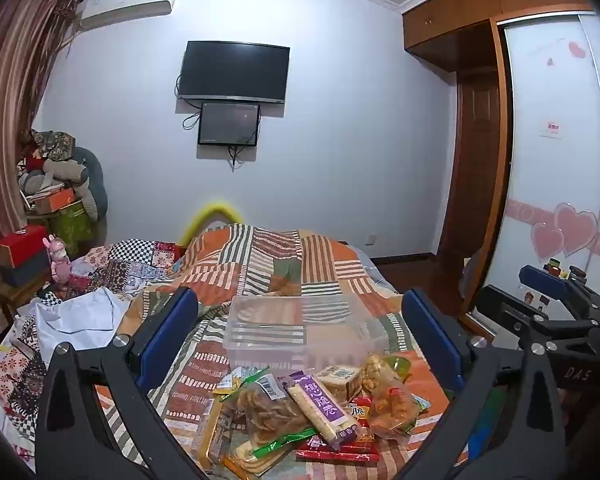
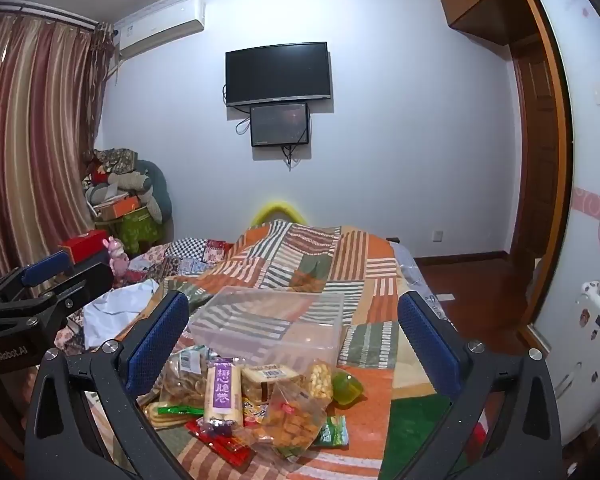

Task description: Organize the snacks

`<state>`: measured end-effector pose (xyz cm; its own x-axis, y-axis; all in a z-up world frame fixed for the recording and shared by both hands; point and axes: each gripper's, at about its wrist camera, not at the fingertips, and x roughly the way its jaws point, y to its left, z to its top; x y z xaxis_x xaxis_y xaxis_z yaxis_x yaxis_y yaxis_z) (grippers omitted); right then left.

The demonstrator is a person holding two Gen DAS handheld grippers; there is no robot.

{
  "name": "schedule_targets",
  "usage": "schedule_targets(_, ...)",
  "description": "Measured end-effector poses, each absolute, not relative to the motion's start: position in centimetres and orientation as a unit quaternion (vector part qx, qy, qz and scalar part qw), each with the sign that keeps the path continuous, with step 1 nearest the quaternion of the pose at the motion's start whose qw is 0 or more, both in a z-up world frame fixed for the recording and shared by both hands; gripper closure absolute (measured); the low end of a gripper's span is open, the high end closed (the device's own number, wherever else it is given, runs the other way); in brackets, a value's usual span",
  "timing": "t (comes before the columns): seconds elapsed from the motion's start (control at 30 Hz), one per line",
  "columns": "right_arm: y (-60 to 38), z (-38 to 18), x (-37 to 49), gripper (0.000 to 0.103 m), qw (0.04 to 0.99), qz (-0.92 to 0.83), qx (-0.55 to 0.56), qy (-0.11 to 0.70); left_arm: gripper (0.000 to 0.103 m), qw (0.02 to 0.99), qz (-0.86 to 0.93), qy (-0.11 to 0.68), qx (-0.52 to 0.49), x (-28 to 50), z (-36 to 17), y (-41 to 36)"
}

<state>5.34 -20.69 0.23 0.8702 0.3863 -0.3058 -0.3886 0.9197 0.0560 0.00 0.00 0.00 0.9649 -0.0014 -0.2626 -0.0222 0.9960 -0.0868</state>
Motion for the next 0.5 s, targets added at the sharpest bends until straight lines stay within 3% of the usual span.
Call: schedule_targets(0.5,-20.4,1.0,4.7,0.0,0.966,0.204,-0.001,0.156,0.0,0.991,0.001,0.125,-0.047,-0.1,-0.2,-0.1)
